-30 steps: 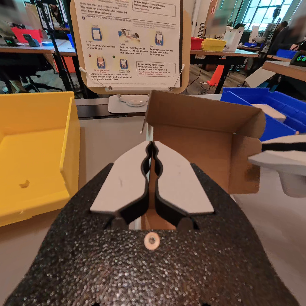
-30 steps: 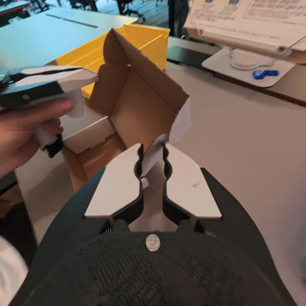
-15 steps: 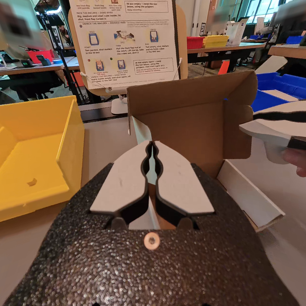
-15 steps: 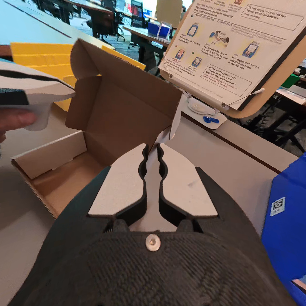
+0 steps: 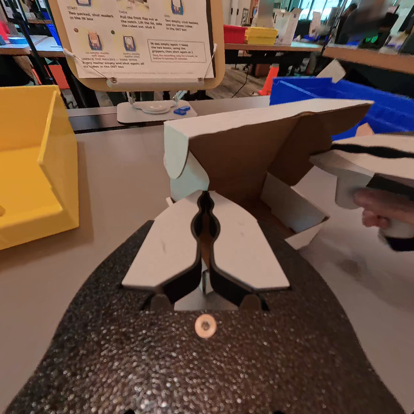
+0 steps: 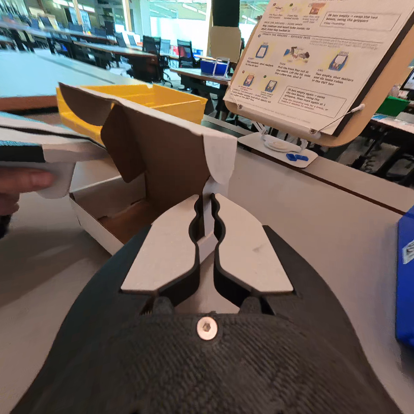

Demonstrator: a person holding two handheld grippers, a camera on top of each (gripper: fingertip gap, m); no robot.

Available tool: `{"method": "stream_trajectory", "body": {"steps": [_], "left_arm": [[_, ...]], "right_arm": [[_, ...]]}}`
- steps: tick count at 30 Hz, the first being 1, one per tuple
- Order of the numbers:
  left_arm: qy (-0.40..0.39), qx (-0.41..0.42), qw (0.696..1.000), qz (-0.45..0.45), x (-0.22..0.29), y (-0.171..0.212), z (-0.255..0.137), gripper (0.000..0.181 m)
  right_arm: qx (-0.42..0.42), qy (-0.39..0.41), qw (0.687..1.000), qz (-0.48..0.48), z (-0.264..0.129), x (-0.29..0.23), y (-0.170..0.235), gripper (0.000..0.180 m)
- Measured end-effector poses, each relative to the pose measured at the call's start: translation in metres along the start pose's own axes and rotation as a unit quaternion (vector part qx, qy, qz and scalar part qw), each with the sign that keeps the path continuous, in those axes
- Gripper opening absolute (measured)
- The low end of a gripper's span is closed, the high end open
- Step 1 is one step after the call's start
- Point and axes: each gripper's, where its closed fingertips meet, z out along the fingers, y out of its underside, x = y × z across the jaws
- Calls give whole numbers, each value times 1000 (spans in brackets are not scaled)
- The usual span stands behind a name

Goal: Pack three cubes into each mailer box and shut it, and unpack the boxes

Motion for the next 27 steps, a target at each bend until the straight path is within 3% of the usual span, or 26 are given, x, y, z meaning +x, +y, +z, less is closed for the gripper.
{"method": "stream_trajectory", "body": {"steps": [4, 8, 15, 23, 27], "left_arm": [[15, -36, 998, 55, 5, 15, -11, 0], [41, -55, 995, 74, 15, 24, -12, 0], [39, -54, 992, 111, 8, 23, -31, 0], [-36, -42, 995, 89, -19, 7, -40, 22], [-24, -54, 996, 74, -13, 2, -29, 7]], "right_arm": [[-44, 2, 997, -63, -10, -4, 5, 6], [-57, -41, 998, -6, -14, -18, 4, 4], [-52, -18, 998, -11, -11, -10, 3, 2], [-45, 5, 999, 15, -7, -3, -1, 2], [-43, 19, 999, 23, -6, -2, -2, 2]]}}
